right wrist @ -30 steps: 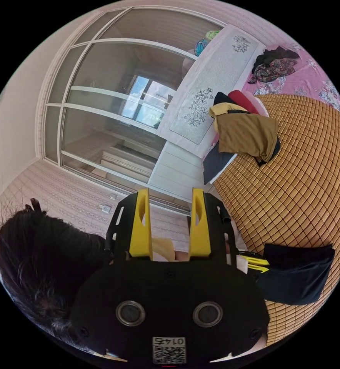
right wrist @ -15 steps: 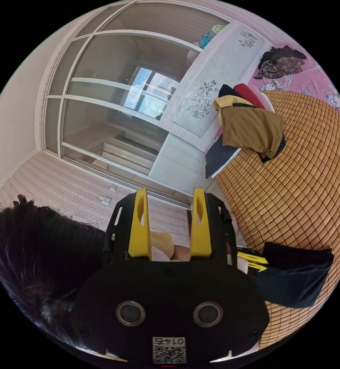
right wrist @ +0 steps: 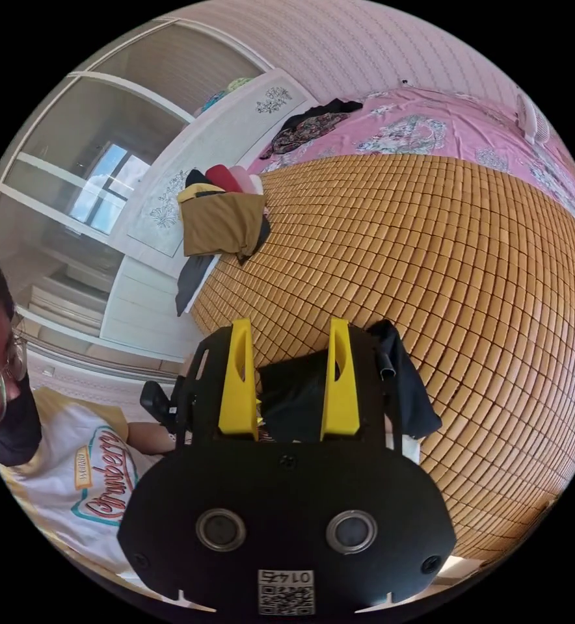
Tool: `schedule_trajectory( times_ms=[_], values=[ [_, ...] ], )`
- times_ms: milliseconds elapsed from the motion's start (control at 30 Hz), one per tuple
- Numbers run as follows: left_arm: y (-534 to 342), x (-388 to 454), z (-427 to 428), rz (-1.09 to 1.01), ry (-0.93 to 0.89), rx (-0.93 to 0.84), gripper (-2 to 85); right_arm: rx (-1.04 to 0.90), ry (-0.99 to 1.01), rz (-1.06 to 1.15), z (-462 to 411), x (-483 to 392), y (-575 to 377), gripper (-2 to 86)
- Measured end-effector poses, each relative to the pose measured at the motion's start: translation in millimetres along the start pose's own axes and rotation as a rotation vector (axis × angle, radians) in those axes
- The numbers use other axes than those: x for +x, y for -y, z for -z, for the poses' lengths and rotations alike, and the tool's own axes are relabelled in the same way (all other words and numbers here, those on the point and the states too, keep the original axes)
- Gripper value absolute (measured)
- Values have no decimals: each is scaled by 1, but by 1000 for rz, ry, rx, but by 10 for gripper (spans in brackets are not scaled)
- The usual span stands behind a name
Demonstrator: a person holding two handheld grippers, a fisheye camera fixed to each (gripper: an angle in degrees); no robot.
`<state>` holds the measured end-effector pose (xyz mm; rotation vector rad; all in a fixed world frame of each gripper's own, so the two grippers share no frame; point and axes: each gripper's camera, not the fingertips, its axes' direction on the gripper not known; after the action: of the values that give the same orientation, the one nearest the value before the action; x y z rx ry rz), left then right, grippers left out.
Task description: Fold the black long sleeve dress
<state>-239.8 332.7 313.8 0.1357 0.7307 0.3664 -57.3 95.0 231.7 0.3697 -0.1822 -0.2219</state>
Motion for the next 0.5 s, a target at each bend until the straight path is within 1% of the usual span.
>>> schedule_trajectory(
  times_ms=[33,67,200,233,333,367,433,500],
  values=[
    [4,0,-14,11,12,-78,66,9,-34,-2,-1,2,-6,159],
    [5,0,-21,27,17,-111,62,17,-94,-2,-4,4,-17,156],
    [8,-5,-20,118,7,-85,3,-41,-324,16,-32,4,-31,149],
    [7,-8,-13,154,11,-38,-3,-45,-345,22,-35,3,-31,147],
    [6,-22,-5,251,38,25,-8,-32,-365,59,-45,-5,-25,143],
    [7,-25,-8,255,43,18,-9,-23,-385,67,-48,-6,-21,141],
    [10,-31,-29,266,71,-76,-9,-28,-401,50,-54,-1,-14,140],
    [8,-33,-41,296,39,-96,-10,-47,-392,20,-66,9,-9,140]
  ],
)
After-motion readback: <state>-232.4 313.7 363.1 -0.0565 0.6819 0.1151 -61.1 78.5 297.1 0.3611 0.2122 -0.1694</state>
